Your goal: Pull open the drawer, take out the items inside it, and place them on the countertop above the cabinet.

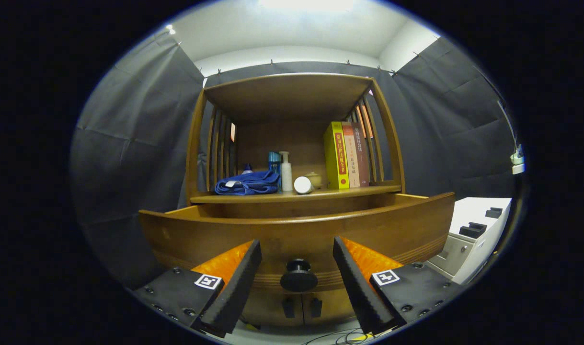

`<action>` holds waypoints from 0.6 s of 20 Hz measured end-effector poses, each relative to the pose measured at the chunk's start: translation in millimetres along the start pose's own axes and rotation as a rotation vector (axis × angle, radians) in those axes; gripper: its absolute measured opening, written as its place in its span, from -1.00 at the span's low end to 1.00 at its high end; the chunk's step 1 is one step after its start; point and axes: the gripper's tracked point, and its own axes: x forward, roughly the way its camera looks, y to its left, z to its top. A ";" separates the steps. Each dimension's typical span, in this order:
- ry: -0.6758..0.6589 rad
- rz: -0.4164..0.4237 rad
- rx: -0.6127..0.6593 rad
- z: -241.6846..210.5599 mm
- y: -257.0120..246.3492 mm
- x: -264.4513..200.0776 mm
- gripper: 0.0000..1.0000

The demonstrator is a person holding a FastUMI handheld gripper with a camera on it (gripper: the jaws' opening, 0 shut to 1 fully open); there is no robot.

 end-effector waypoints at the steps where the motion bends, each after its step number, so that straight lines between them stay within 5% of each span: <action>1: 0.007 0.003 0.003 -2.2 0.8 0.2 0.97; 12: 0.088 0.014 0.007 -24.3 -2.8 13.7 0.97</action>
